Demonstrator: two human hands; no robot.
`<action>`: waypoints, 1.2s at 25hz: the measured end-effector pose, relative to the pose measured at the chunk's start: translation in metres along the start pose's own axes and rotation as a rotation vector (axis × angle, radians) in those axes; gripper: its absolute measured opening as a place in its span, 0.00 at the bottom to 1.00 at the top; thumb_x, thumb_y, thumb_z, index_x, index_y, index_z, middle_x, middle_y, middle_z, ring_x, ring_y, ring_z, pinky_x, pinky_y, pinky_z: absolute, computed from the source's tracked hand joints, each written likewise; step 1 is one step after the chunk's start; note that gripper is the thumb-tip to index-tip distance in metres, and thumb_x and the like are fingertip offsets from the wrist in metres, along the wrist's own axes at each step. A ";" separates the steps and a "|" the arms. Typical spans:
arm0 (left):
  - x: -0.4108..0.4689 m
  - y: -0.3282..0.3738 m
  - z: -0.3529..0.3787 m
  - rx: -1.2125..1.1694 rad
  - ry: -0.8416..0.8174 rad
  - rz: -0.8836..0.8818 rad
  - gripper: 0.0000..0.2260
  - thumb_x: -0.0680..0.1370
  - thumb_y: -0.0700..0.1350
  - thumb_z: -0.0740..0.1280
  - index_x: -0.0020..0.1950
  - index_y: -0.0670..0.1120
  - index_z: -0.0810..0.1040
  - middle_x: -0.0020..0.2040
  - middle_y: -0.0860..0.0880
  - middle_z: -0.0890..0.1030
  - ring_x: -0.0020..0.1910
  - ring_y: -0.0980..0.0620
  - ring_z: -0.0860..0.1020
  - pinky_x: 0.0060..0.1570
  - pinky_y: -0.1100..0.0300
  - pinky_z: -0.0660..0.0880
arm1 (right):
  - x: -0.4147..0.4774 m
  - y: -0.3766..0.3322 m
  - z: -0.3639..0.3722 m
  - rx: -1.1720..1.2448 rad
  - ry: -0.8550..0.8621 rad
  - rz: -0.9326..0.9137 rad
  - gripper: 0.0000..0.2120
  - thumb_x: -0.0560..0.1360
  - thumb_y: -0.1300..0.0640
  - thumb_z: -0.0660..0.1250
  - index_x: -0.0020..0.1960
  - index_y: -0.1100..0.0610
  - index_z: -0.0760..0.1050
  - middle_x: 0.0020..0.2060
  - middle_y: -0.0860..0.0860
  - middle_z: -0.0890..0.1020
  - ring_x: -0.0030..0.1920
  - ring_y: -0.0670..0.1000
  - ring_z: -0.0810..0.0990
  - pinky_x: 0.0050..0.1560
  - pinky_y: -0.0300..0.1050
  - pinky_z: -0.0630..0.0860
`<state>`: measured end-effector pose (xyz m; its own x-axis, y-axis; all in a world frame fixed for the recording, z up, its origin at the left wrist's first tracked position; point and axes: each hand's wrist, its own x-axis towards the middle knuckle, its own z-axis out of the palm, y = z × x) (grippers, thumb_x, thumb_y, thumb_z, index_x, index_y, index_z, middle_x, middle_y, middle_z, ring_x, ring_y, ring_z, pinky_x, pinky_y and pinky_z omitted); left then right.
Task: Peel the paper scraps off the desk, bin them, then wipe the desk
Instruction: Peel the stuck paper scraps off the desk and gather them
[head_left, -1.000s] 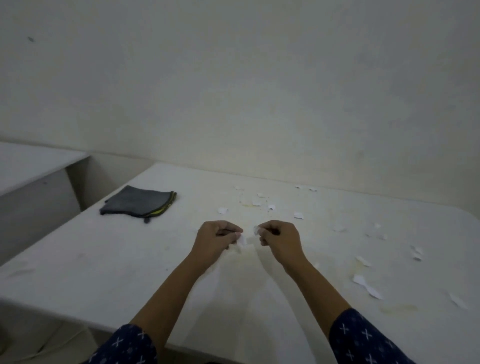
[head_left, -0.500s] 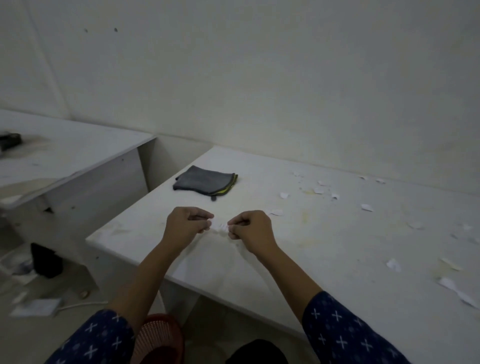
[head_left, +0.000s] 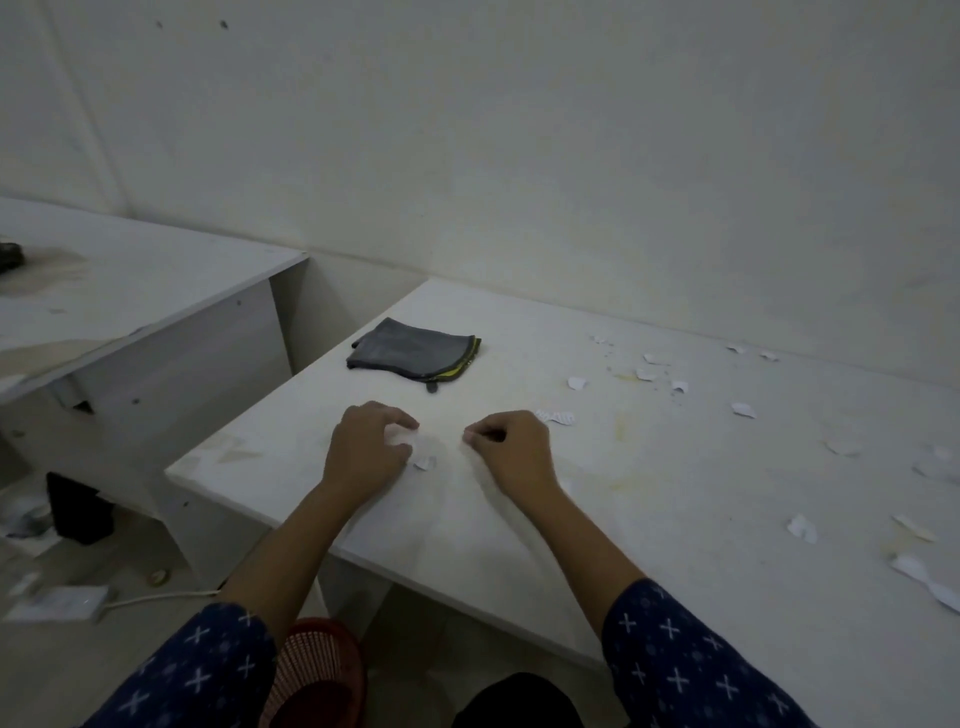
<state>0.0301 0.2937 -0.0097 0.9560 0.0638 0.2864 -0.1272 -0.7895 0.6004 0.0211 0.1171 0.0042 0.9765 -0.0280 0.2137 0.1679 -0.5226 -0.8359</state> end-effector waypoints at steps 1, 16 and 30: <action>0.003 0.003 0.002 0.026 0.019 0.026 0.09 0.70 0.40 0.71 0.50 0.46 0.82 0.56 0.46 0.80 0.56 0.47 0.74 0.55 0.59 0.66 | 0.002 0.003 -0.013 0.012 0.013 0.013 0.04 0.70 0.62 0.71 0.43 0.62 0.84 0.36 0.52 0.84 0.34 0.43 0.77 0.36 0.24 0.69; 0.059 0.085 0.102 0.198 -0.247 0.230 0.18 0.78 0.50 0.61 0.67 0.49 0.71 0.66 0.46 0.73 0.64 0.44 0.68 0.61 0.52 0.66 | -0.009 0.045 -0.084 -0.360 -0.239 0.075 0.12 0.66 0.54 0.76 0.47 0.58 0.81 0.38 0.51 0.79 0.36 0.46 0.75 0.37 0.33 0.71; 0.047 0.078 0.060 -0.388 -0.045 -0.022 0.06 0.66 0.35 0.73 0.40 0.43 0.82 0.36 0.44 0.82 0.33 0.55 0.77 0.35 0.72 0.73 | -0.010 0.042 -0.086 0.151 -0.088 0.178 0.07 0.65 0.66 0.73 0.39 0.55 0.84 0.32 0.58 0.83 0.33 0.49 0.78 0.38 0.41 0.74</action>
<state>0.0808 0.1986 0.0062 0.9692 0.0441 0.2423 -0.1889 -0.4982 0.8463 0.0070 0.0223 0.0099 0.9994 -0.0308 0.0170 0.0039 -0.3829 -0.9238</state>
